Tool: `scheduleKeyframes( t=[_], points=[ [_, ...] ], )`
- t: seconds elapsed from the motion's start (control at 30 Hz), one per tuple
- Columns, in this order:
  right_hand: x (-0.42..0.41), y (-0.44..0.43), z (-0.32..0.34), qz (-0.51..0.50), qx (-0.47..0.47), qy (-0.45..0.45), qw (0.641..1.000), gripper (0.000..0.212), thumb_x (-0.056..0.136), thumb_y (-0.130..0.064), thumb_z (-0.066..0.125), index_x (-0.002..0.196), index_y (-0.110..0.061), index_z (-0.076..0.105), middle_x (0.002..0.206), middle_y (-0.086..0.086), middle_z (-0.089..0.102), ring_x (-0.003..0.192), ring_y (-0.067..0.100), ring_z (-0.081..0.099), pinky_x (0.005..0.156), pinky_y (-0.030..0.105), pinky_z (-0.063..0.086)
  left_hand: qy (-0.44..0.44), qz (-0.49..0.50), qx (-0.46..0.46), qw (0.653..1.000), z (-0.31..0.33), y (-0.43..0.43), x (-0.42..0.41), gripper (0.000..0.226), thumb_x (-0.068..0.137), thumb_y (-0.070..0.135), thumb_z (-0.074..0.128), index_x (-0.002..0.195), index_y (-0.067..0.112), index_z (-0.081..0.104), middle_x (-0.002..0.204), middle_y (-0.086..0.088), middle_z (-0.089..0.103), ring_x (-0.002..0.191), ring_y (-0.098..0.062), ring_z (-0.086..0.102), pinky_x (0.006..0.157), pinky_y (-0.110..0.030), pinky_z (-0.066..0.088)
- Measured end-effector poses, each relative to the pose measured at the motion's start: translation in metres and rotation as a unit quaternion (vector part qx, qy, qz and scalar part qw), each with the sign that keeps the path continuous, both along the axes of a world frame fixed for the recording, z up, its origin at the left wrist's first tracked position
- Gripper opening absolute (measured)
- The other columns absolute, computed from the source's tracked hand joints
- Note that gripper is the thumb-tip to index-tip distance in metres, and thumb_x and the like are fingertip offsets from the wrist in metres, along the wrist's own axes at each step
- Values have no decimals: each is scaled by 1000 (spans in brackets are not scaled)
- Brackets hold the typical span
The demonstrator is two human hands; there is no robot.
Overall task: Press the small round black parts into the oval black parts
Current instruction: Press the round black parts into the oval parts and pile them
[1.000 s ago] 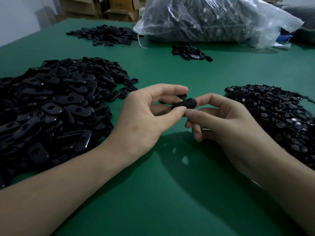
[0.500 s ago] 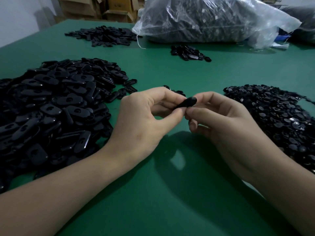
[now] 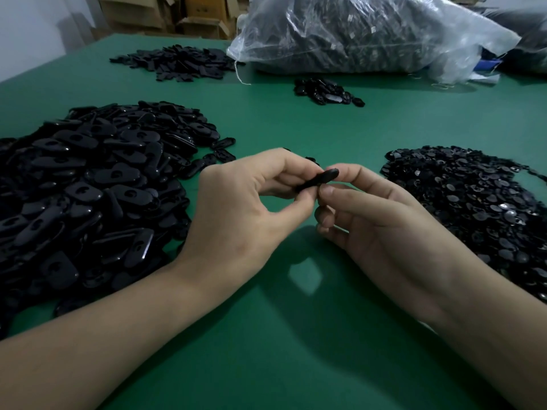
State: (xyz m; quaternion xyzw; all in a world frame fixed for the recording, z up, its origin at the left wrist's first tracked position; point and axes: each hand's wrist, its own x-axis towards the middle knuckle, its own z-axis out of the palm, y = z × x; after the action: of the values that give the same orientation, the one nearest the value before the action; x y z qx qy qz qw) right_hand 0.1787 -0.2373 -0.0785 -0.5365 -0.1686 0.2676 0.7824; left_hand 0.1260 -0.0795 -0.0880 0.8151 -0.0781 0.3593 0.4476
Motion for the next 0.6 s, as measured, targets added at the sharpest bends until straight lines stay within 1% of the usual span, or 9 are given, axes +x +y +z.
scheduleKeyframes(
  t=[0.13,0.3,0.47,0.6],
  points=[
    [0,0,1,8,11,12,1000,19,73,-10,70,90,-17,67,82,5,65,62,13,57,67,24,49,-44,32,72,996,2,0,-2,17,85,3,79,99,13,79,92,9,77,85,1,73,83,-15,57],
    [2,0,-1,22,33,31,999,19,73,-8,71,90,-18,70,79,4,66,61,12,59,65,24,51,-84,38,124,988,2,2,-4,15,87,0,77,101,6,79,94,1,77,86,-4,71,85,-19,57],
    [6,0,-3,41,47,69,996,22,66,-10,76,85,-21,73,77,2,67,60,14,61,65,25,55,-112,43,179,976,1,7,-3,10,92,3,76,101,4,80,97,-1,78,88,-8,72,84,-23,58],
    [7,-2,-3,57,51,92,993,27,66,-9,77,90,-18,72,83,4,66,63,14,62,68,29,57,-133,51,211,967,1,8,-2,9,94,4,74,100,6,80,97,0,78,87,-8,71,83,-19,56]
  ],
)
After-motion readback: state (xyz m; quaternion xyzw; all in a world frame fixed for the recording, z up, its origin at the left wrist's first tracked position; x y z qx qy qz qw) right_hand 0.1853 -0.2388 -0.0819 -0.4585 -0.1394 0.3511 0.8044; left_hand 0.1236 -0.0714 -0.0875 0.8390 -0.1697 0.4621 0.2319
